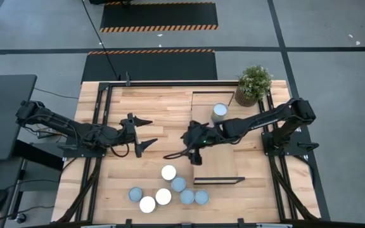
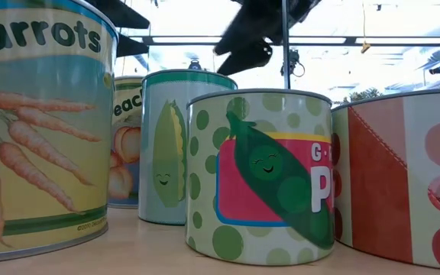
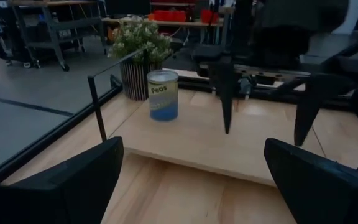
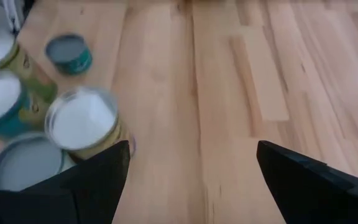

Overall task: Pick and place cans onto a shelf
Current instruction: Put the canned peaches on the shelf

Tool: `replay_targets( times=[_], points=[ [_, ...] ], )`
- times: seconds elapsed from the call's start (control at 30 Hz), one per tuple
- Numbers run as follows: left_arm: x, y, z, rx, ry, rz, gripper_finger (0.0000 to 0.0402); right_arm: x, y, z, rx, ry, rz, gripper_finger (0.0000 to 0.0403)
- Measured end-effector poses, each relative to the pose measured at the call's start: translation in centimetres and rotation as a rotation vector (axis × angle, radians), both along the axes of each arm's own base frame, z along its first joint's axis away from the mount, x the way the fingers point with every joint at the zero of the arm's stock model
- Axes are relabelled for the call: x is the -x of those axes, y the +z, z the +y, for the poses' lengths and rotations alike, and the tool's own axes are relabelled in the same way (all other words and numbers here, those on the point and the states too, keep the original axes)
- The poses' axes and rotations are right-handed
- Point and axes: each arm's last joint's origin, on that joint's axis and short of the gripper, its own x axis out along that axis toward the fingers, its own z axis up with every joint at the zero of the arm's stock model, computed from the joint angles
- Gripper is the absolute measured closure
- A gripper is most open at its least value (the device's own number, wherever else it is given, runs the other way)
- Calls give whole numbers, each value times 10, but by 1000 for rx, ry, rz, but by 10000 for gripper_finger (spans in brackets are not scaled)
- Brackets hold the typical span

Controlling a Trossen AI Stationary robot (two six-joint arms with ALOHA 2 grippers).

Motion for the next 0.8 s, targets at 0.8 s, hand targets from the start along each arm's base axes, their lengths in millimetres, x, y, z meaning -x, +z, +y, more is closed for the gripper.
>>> replay_targets(
  times=[0.8],
  points=[
    [0, -2, 0, -6, 0, 26, 5, -74, -22, 45, -1, 251, 40, 44]
  ],
)
